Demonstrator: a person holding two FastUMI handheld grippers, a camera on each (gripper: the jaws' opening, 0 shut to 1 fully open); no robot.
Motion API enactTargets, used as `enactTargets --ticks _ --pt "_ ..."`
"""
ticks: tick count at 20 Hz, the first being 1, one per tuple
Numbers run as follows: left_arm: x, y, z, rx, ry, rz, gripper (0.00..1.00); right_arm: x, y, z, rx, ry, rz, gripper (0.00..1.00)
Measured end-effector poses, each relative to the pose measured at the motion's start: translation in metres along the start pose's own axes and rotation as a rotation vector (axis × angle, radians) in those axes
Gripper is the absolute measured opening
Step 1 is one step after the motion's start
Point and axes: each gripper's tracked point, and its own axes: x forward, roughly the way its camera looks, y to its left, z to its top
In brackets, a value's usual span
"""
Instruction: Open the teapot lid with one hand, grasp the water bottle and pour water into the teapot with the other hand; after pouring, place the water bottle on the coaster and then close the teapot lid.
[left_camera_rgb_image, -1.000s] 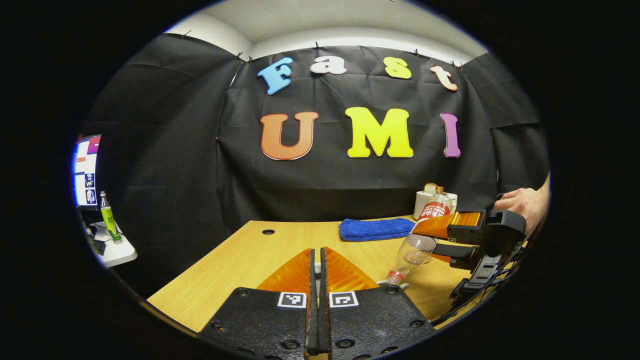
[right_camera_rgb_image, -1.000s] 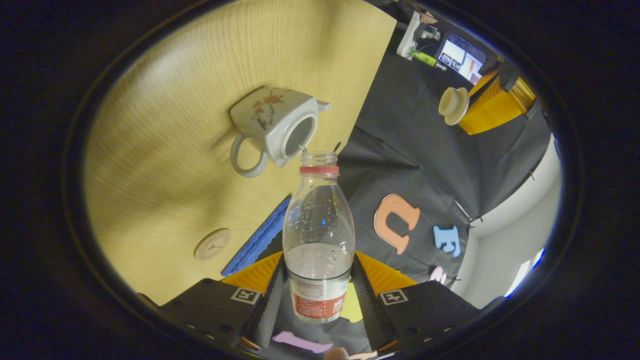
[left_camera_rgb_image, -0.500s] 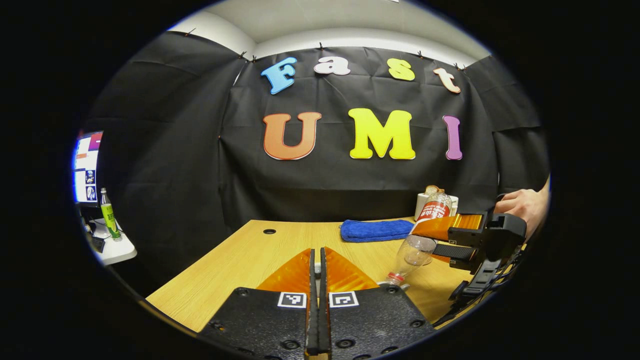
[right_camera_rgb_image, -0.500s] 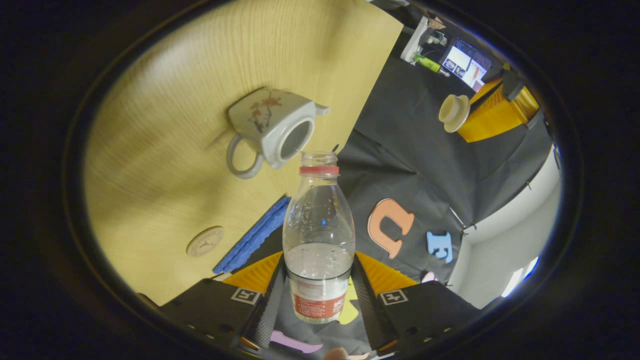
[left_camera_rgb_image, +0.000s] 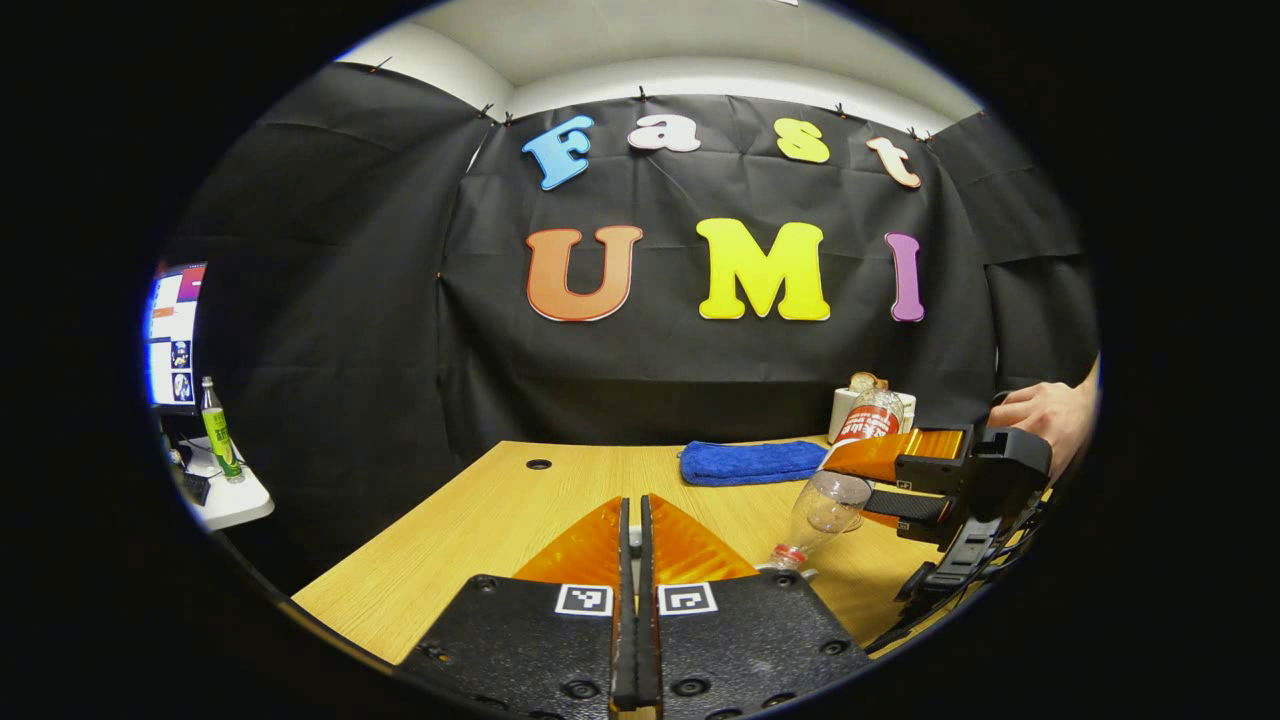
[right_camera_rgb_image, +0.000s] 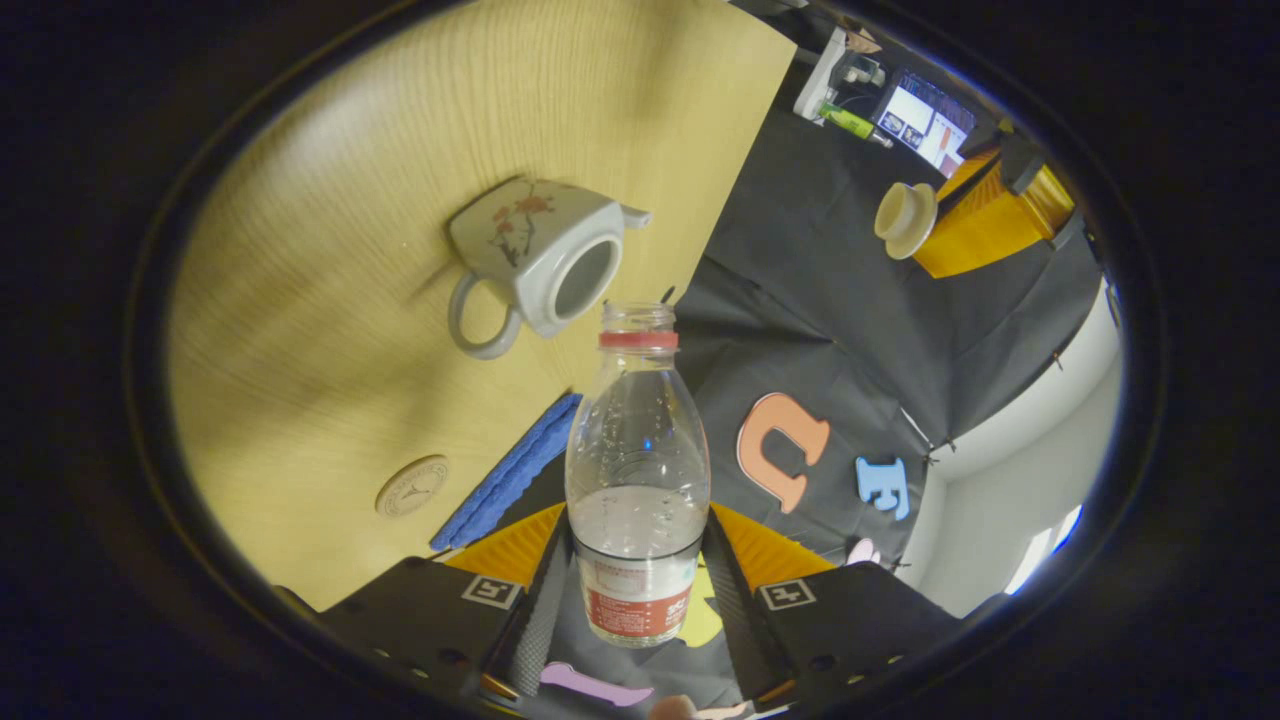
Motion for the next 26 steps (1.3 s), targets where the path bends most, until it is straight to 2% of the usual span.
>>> enactTargets --ticks 2,5,6,9,13,15,20,24,26 --pt "-0.001 0.001 0.001 0.001 -0.001 -0.001 0.02 0.000 0.008 0.000 0.058 0.001 0.025 0.72" --pt "0.000 0.001 0.002 -0.004 -0.005 0.002 0.02 -0.003 0.029 0.000 0.211 0.005 0.077 0.72" --pt "0.000 0.000 0.002 -0.012 -0.004 0.000 0.02 -0.005 0.032 0.000 0.259 0.016 0.082 0.70" --pt "-0.001 -0.006 0.004 -0.037 -0.009 -0.013 0.02 -0.008 0.041 -0.011 0.438 0.058 0.084 0.72" --pt "0.000 -0.009 0.003 -0.027 -0.007 -0.015 0.02 -0.009 0.053 -0.014 0.837 0.071 0.114 0.71" --pt "0.000 -0.013 0.004 -0.022 -0.010 -0.018 0.02 -0.009 0.048 -0.023 1.008 0.079 0.099 0.72" --pt "0.001 -0.027 0.004 -0.017 -0.011 -0.043 0.02 0.006 0.035 -0.072 1.533 0.077 0.029 0.72" --pt "0.002 -0.031 0.003 0.000 -0.009 -0.046 0.02 0.025 0.036 -0.113 1.834 0.065 -0.057 0.72" --pt "0.002 -0.034 0.002 0.002 -0.009 -0.052 0.02 0.043 0.055 -0.117 1.952 0.071 -0.032 0.71"
